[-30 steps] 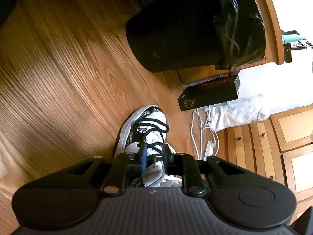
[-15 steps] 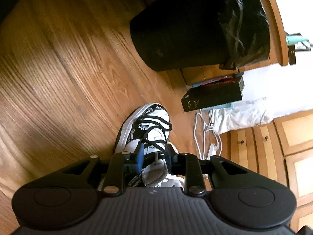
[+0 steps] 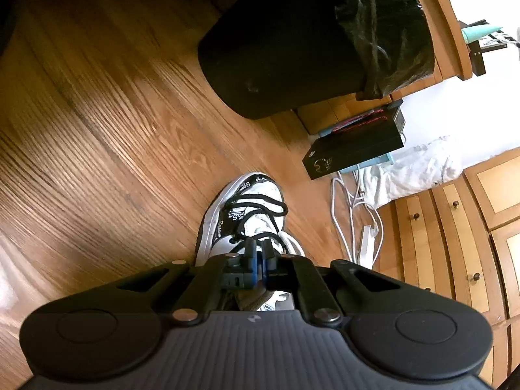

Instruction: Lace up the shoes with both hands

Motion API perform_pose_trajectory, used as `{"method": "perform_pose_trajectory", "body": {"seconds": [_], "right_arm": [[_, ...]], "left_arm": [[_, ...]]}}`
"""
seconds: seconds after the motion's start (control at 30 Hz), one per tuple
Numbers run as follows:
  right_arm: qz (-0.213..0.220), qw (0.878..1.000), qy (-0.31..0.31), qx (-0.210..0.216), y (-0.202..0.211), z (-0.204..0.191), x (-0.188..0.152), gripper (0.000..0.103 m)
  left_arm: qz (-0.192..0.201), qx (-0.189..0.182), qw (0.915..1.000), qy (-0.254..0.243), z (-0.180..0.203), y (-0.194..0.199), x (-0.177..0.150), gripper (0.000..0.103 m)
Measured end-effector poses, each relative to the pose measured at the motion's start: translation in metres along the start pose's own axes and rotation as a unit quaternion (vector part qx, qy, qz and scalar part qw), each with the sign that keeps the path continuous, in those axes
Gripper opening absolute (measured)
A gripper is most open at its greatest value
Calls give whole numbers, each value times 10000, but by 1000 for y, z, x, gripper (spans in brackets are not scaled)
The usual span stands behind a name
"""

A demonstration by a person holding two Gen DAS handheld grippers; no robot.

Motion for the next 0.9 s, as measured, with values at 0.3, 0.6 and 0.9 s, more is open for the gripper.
{"method": "perform_pose_trajectory", "body": {"seconds": [0.3, 0.6, 0.9], "right_arm": [[19, 9999, -143, 57, 2, 3, -4, 18], [-143, 9999, -41, 68, -3, -2, -8, 18], [-109, 9999, -102, 70, -6, -4, -9, 18]], "left_arm": [[332, 25, 9977, 588, -24, 15, 22, 0], [5, -255, 9962, 831, -21, 5, 11, 6], [-107, -223, 9980, 582, -10, -5, -2, 18]]}}
Point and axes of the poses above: each gripper's, at about its wrist camera, not at the fingertips, and y roughly against the way its jaws point, z to its right, x to its top, the point moved 7 cm from there along -y, roughly the way its jaws point, and after that the axes turned 13 degrees about x, right-handed, at the moved point
